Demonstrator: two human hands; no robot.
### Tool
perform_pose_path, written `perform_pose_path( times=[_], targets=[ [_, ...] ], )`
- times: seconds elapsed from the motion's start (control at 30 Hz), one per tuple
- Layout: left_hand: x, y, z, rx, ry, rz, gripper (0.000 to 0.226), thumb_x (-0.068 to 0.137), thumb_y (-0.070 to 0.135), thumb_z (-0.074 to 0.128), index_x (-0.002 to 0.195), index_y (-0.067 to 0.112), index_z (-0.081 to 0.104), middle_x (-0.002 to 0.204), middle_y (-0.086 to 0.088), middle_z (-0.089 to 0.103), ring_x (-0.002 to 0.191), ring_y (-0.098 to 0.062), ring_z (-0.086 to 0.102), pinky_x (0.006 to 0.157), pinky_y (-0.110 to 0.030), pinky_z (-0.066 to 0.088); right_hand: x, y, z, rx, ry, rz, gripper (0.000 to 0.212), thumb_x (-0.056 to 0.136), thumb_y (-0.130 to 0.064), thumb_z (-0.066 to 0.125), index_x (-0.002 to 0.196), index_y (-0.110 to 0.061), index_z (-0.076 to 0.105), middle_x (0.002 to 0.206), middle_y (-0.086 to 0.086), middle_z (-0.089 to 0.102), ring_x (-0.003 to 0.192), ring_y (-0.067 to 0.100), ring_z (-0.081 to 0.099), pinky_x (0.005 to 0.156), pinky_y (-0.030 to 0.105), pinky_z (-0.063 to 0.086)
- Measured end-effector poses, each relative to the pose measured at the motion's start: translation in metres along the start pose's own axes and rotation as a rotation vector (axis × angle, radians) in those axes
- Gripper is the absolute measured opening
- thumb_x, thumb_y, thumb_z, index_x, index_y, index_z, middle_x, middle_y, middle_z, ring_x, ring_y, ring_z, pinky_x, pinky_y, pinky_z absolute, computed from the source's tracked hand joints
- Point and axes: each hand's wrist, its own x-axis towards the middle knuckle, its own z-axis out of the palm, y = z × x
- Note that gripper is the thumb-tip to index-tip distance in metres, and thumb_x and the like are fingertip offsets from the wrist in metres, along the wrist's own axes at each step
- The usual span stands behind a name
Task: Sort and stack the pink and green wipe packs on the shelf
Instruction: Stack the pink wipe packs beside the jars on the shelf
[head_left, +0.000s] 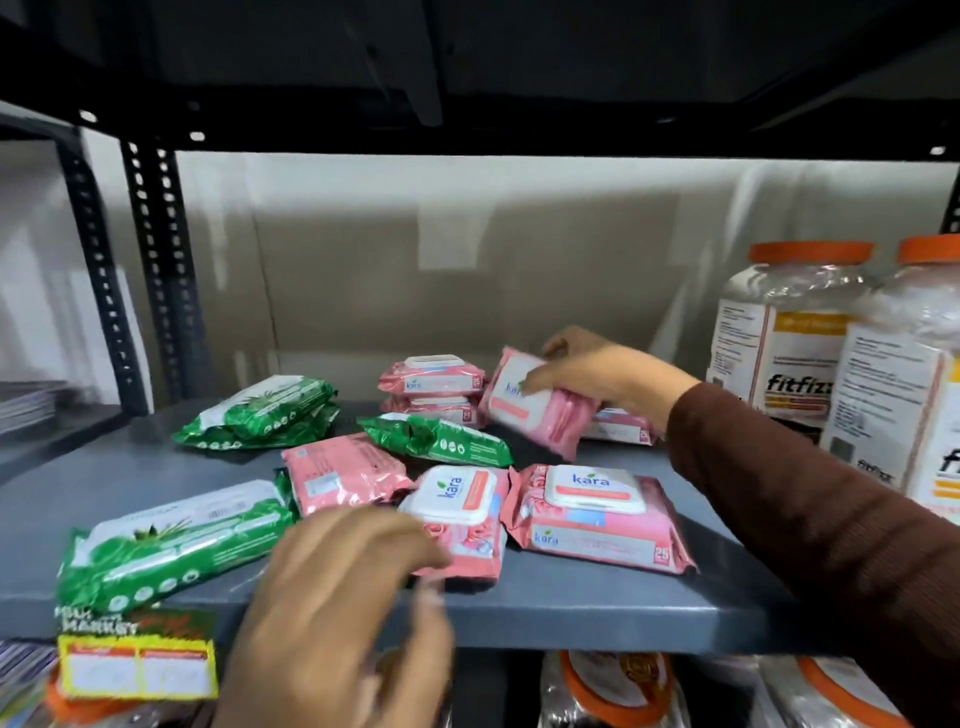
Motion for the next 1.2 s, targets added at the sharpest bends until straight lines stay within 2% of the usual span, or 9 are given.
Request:
perform_pose_path(
  times=[0.1,0.23,0.33,0.47,0.57,0.67,0.97,1.1,1.2],
  targets=[
    [0.052,0.052,0.0,-0.161,-0.151,0.161,0.018,0.085,0.029,0.058,0.094,0.018,0.069,0.097,0.006,0.066,0.094,-0.019,0.059,0.082,-0.034,0.046,-0.005,0.015,-0.028,0.498,0.132,0.047,0.057,0.07,-0.006,0.083,0.118,-0.008,0.052,0.094,0.019,0.074,0.067,0.03,0.074,0.054,0.038,0.061],
    [0.1,0.05,0.051,-0.056,-0.803,0.146,0.071,0.084,0.063,0.053,0.147,0.039,0.031,0.148,0.007,0.042,0.135,-0.019,0.037,0.113,-0.045,0.029,-0.023,0.032,-0.044,0.564,0.313,0.007,0.061,0.053,-0.017,0.085,0.111,-0.015,0.068,0.101,0.023,0.076,0.088,0.038,0.075,0.077,0.06,0.06],
    [0.106,0.043,0.074,0.043,-1.044,0.225,0.07,0.087,0.066,0.048,0.148,0.052,0.017,0.15,0.001,0.039,0.139,-0.028,0.036,0.116,-0.064,0.007,-0.048,0.033,-0.049,0.545,0.392,0.047,0.059,0.056,-0.018,0.084,0.11,-0.005,0.066,0.089,0.023,0.077,0.07,0.032,0.076,0.056,0.042,0.061],
    [0.101,0.028,0.066,0.049,-1.043,0.153,0.052,0.088,0.062,0.049,0.136,0.057,0.03,0.136,0.004,0.044,0.132,-0.026,0.039,0.105,-0.079,0.002,-0.064,0.049,-0.044,0.635,0.465,0.119,0.055,0.079,-0.008,0.078,0.124,0.0,0.047,0.083,0.012,0.072,0.05,0.017,0.071,0.038,0.028,0.054],
    [0.095,0.013,0.053,0.01,-1.051,0.11,0.055,0.086,0.063,0.048,0.136,0.06,0.025,0.141,0.012,0.039,0.132,-0.021,0.038,0.107,-0.066,0.022,-0.074,0.064,-0.034,0.67,0.525,0.162,0.057,0.08,-0.012,0.078,0.121,-0.013,0.038,0.107,0.015,0.064,0.073,0.028,0.074,0.049,0.038,0.06],
    [0.087,-0.003,0.04,-0.05,-1.03,0.1,0.056,0.086,0.063,0.048,0.136,0.063,0.022,0.14,0.021,0.035,0.13,-0.014,0.037,0.106,-0.049,0.035,-0.088,0.074,-0.015,0.693,0.452,0.242,0.036,0.087,-0.016,0.073,0.103,-0.011,0.041,0.101,0.022,0.068,0.058,0.024,0.074,0.049,0.036,0.06],
    [0.068,-0.007,0.012,0.08,-0.844,0.145,0.067,0.092,0.062,0.031,0.152,0.05,0.002,0.162,0.022,-0.016,0.151,-0.01,-0.016,0.123,-0.044,-0.006,-0.122,0.057,-0.043,-0.415,0.073,0.423,0.043,0.085,-0.061,0.061,0.098,-0.021,0.069,0.069,0.005,0.071,0.052,0.015,0.052,0.046,0.024,0.04],
    [0.02,0.024,0.013,-0.255,-0.552,0.167,0.049,0.095,0.061,0.023,0.13,0.043,0.052,0.134,0.03,0.057,0.123,0.012,0.05,0.098,-0.014,0.047,-0.107,0.044,-0.069,-0.589,0.105,0.052,0.025,0.081,-0.035,0.078,0.102,-0.036,0.065,0.091,-0.014,0.067,0.085,0.012,0.065,0.077,0.026,0.05],
    [-0.009,0.026,0.037,-0.234,-0.54,0.267,0.045,0.096,0.053,0.028,0.115,0.035,0.064,0.117,0.019,0.071,0.108,0.001,0.066,0.098,-0.016,0.043,-0.078,0.035,-0.06,-0.373,-0.195,-0.095,0.045,0.078,-0.016,0.083,0.113,-0.039,0.067,0.119,-0.016,0.069,0.114,0.004,0.063,0.101,0.025,0.047]
  ],
)
